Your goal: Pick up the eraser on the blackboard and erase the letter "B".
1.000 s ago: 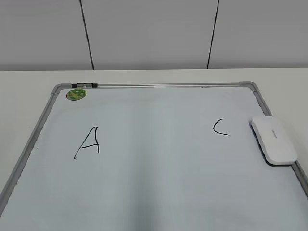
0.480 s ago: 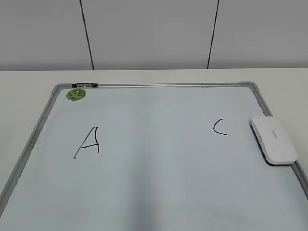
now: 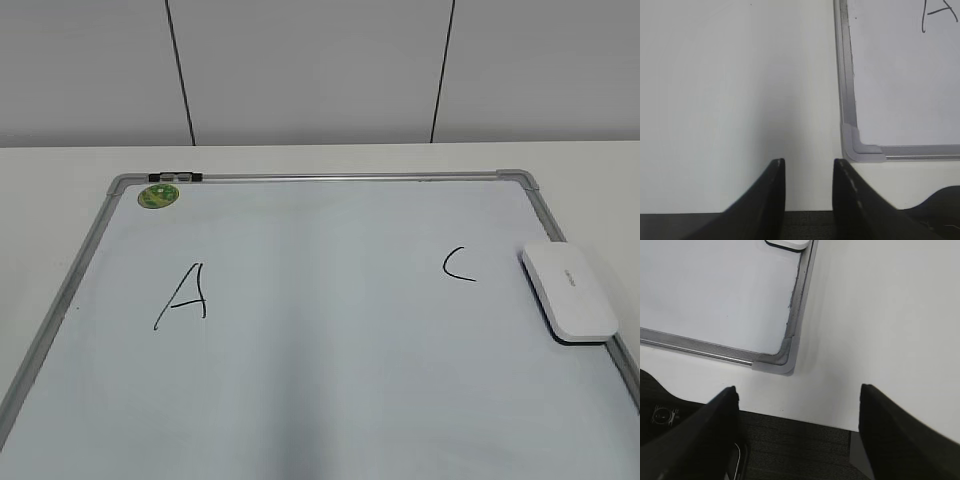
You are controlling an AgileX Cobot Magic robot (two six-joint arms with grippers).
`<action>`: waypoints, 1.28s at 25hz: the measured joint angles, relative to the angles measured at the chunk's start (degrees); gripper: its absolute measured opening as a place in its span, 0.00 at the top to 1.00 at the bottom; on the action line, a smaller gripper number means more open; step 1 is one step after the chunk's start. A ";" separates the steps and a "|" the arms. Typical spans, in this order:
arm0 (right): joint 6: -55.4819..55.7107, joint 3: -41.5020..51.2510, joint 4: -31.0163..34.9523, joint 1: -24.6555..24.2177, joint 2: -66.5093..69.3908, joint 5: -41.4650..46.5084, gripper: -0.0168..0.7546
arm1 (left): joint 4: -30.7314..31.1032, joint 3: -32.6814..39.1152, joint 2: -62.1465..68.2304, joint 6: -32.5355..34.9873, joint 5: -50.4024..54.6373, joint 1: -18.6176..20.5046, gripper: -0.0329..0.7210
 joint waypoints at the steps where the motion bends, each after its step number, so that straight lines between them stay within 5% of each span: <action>1: -0.10 0.00 0.00 0.00 0.00 0.00 0.26 | 0.00 0.00 -0.45 0.00 0.00 0.00 0.63; 17: -0.10 0.13 -0.32 -10.81 -15.26 -0.03 0.26 | 0.00 0.00 -19.50 0.00 0.96 0.62 0.64; 32: -0.10 0.13 -0.55 -11.22 -24.60 0.31 0.26 | 0.00 0.00 -19.74 -0.09 1.31 0.99 0.64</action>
